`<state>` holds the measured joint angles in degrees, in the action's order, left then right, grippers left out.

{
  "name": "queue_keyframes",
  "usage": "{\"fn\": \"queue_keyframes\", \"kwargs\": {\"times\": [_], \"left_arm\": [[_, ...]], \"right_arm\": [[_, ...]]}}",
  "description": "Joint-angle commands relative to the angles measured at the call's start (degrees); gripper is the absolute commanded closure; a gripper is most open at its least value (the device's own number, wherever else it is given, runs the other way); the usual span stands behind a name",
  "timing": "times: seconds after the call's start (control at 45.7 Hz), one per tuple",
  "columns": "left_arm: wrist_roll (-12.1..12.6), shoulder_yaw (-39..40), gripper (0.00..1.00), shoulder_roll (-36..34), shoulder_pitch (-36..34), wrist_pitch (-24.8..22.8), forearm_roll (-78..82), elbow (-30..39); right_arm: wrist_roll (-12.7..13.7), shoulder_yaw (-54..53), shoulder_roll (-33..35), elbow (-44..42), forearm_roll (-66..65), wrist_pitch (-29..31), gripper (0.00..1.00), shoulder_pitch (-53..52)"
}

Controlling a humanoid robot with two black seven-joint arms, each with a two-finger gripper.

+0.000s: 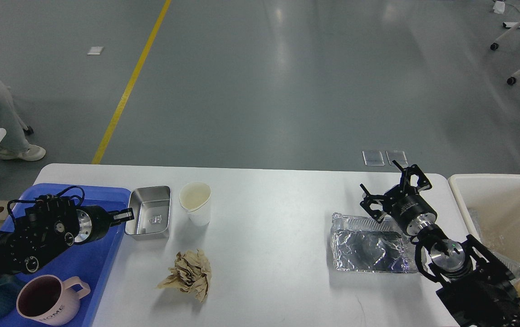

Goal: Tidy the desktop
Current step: 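Grasp the edge of the small steel tray with the left gripper, then lift the steel tray over the blue tray with the left gripper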

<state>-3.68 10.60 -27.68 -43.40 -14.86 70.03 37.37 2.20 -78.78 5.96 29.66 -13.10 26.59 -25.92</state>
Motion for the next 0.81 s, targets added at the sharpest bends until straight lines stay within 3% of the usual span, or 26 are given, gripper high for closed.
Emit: {"fn": "queue_keyframes", "kwargs": {"times": [0.0, 0.263, 0.372, 0.525, 0.788], "left_arm": [[-0.1, 0.04, 1.0, -0.18, -0.28, -1.13, 0.19, 0.08], [-0.63, 0.13, 1.0, -0.8, -0.72, -1.48, 0.1, 0.86], [-2.03, 0.74, 1.0, -5.27, -1.51, -4.91, -0.07, 5.34], [-2.04, 2.84, 1.0, -10.28, -1.87, -7.9, -0.16, 12.28], [-1.42, 10.84, 0.99, -24.61, -1.78, -14.13, -0.78, 30.21]], "right_arm": [[0.0, 0.03, -0.07, 0.05, -0.43, -0.31, 0.0, -0.1], [0.0, -0.05, -0.07, 0.05, -0.78, -0.31, 0.0, -0.1], [0.0, -0.05, -0.25, 0.14, -0.78, -0.31, 0.0, -0.27], [0.0, -0.05, -0.25, 0.31, -0.78, -0.31, 0.0, -0.19], [0.0, -0.05, -0.6, 0.31, -0.78, -0.31, 0.0, -0.1]]}}
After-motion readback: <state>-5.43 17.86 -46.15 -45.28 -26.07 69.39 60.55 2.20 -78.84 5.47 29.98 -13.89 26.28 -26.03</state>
